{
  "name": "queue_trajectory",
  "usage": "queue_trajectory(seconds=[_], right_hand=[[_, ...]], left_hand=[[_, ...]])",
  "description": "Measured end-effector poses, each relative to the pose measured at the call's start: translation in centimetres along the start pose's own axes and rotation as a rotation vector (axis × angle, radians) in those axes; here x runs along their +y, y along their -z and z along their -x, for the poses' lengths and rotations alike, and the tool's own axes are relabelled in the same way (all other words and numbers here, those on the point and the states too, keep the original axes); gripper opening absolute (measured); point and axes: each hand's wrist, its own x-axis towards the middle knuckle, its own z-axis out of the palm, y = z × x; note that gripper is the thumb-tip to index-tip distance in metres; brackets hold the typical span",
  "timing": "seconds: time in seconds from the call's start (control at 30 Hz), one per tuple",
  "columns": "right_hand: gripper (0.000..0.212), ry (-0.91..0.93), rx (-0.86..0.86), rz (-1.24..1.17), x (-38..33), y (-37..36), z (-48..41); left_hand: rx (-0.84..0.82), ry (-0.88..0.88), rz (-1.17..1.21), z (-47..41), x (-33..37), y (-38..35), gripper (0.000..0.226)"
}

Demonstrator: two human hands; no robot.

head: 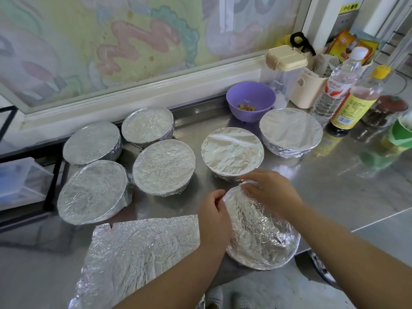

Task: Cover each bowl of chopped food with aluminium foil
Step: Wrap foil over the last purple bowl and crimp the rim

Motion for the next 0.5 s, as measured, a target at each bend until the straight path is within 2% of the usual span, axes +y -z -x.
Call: queue_trajectory(seconds=[0.07,0.13,0.2,0.3,0.5], right_hand=[[0.023,-0.071,0.156,-0.057,0.5,0.2,1.3],[0.022,-0.174,0.238,-0.105,1.0,0.1,2.4],[0.021,-0.234,0.232,-0.116,1.4,-0.2,3.0],[0.018,-0.251,0.196,-0.147,1.7,-0.8,3.1],[0.014,-0.266,0.162,-0.203,2.3,-1.4,2.2]], left_hand=[[-0.005,0.014,0.036,0.7,0.0,0.4,0.025],[0.001,-0.108,-0.065,0.2,0.2,0.8,0.027],[-0.063,-0.250,-0.149,-1.2,0.7,0.7,0.031],[-0.253,-0.374,-0.264,-3.1,1.4,-0.1,0.034],[-0.192,-0.411,-0.293,-3.5,0.7,-0.8,0.031]])
